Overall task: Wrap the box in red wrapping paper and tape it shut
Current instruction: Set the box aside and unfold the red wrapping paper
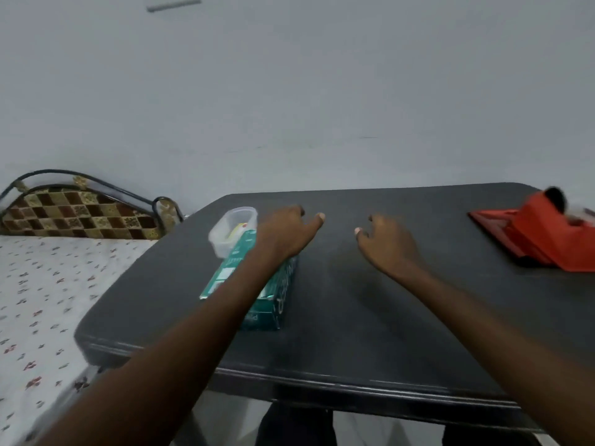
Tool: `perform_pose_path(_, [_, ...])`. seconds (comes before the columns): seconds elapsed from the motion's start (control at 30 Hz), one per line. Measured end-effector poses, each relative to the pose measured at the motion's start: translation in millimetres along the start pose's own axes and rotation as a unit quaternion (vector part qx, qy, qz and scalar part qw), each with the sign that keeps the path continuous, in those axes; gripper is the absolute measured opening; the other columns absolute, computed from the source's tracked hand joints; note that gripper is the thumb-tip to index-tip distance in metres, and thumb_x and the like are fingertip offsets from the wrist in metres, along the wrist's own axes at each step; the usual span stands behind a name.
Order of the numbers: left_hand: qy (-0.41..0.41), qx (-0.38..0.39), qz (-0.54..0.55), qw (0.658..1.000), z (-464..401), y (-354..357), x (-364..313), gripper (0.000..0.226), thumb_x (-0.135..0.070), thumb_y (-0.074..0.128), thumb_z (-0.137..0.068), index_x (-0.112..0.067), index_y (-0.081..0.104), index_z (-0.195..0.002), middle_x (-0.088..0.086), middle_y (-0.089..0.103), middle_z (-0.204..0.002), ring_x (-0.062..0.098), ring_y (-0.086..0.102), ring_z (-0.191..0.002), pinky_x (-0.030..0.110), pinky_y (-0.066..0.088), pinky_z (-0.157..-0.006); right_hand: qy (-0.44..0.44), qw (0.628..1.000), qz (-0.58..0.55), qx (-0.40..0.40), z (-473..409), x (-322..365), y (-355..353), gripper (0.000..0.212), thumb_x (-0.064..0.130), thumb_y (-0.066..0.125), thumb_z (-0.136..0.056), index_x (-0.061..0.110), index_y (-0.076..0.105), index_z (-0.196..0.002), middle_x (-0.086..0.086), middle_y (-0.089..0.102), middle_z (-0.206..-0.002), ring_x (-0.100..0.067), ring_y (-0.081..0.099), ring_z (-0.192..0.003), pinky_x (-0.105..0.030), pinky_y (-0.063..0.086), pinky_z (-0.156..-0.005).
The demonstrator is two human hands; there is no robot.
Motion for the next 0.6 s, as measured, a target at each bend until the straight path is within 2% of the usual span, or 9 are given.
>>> perform_pose_path(0.07, [0.003,0.066,0.120,0.991,-17,37,-37,0.059,-0.060,0.043,-0.095,-0.006,0.064,-0.101,0.011,0.066,-0.100,0.030,0.063,-0.097,0.041,0.051,-0.089,0.003,0.998,0.046,-0.033,-5,-31,-30,0.043,0.035,0.050,-0.099,0.002,0.056,-0.126,-0.022,0.065,-0.121,-0.040,0.061,-0.110,-0.046,0.051,-0.091])
perform_pose_path(0.13, [-0.029,0.140,0.256,0.956,-28,78,-72,0.062,-0.061,0.045,-0.095,-0.003,0.064,-0.111,0.012,0.066,-0.094,0.026,0.065,-0.082,0.040,0.057,-0.079,0.013,0.994,0.084,-0.062,-9,-65,-57,0.038,0.033,0.050,-0.099,0.002,0.056,-0.121,-0.021,0.066,-0.114,-0.040,0.062,-0.104,-0.043,0.051,-0.084])
perform_pose_path(0.2, [-0.048,0.198,0.323,0.924,-34,116,-116,0.064,-0.061,0.046,-0.094,-0.004,0.060,-0.121,0.012,0.066,-0.092,0.023,0.065,-0.075,0.033,0.057,-0.066,0.027,0.989,0.109,-0.101,-11,-104,-87,0.030,0.031,0.052,-0.098,0.003,0.056,-0.109,-0.022,0.067,-0.102,-0.040,0.063,-0.094,-0.041,0.048,-0.074])
perform_pose_path(0.27, [-0.055,0.249,0.358,0.898,-37,149,-158,0.064,-0.062,0.046,-0.094,-0.004,0.059,-0.120,0.015,0.066,-0.095,0.023,0.066,-0.072,0.030,0.056,-0.061,0.055,0.980,0.121,-0.150,-11,-141,-116,0.029,0.026,0.056,-0.094,0.001,0.054,-0.108,-0.023,0.067,-0.100,-0.042,0.062,-0.093,-0.039,0.042,-0.069])
perform_pose_path(0.3, [-0.061,0.273,0.373,0.885,-37,164,-179,0.064,-0.062,0.046,-0.094,-0.004,0.058,-0.119,0.017,0.066,-0.096,0.024,0.066,-0.072,0.031,0.058,-0.061,0.069,0.975,0.127,-0.171,-11,-159,-130,0.033,0.024,0.058,-0.092,0.000,0.052,-0.114,-0.025,0.065,-0.106,-0.043,0.061,-0.099,-0.041,0.042,-0.072])
perform_pose_path(0.37, [-0.076,0.319,0.401,0.855,-38,190,-213,0.065,-0.062,0.047,-0.094,-0.002,0.056,-0.118,0.020,0.067,-0.099,0.026,0.068,-0.072,0.033,0.060,-0.064,0.090,0.964,0.151,-0.199,-11,-189,-151,0.049,0.025,0.062,-0.088,-0.002,0.048,-0.127,-0.026,0.058,-0.123,-0.043,0.053,-0.116,-0.046,0.043,-0.089])
perform_pose_path(0.43, [-0.095,0.373,0.419,0.822,-37,218,-249,0.069,-0.063,0.047,-0.093,0.000,0.054,-0.119,0.023,0.066,-0.105,0.030,0.069,-0.079,0.035,0.060,-0.068,0.124,0.952,0.177,-0.218,-11,-224,-171,0.061,0.029,0.067,-0.084,0.000,0.045,-0.134,-0.024,0.054,-0.130,-0.041,0.049,-0.121,-0.050,0.041,-0.097])
perform_pose_path(0.5, [-0.117,0.416,0.422,0.797,-35,244,-278,0.071,-0.064,0.046,-0.092,0.002,0.054,-0.118,0.024,0.065,-0.109,0.032,0.068,-0.083,0.034,0.060,-0.066,0.171,0.948,0.163,-0.214,-8,-263,-181,0.064,0.030,0.070,-0.081,0.002,0.045,-0.132,-0.022,0.053,-0.130,-0.040,0.048,-0.120,-0.050,0.042,-0.096])
perform_pose_path(0.6, [-0.152,0.442,0.395,0.791,-34,270,-302,0.063,-0.057,0.050,-0.094,0.004,0.056,-0.110,0.023,0.065,-0.099,0.029,0.067,-0.073,0.030,0.058,-0.055,0.235,0.957,0.065,-0.160,-5,-313,-176,0.064,0.033,0.072,-0.079,0.003,0.046,-0.128,-0.022,0.054,-0.128,-0.040,0.052,-0.117,-0.049,0.048,-0.094])
Point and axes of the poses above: each hand's wrist, its own z-axis away from the middle knuckle, its own y-axis out of the palm, x = y × z, the point moved 10 cm from there along -z, towards the middle knuckle
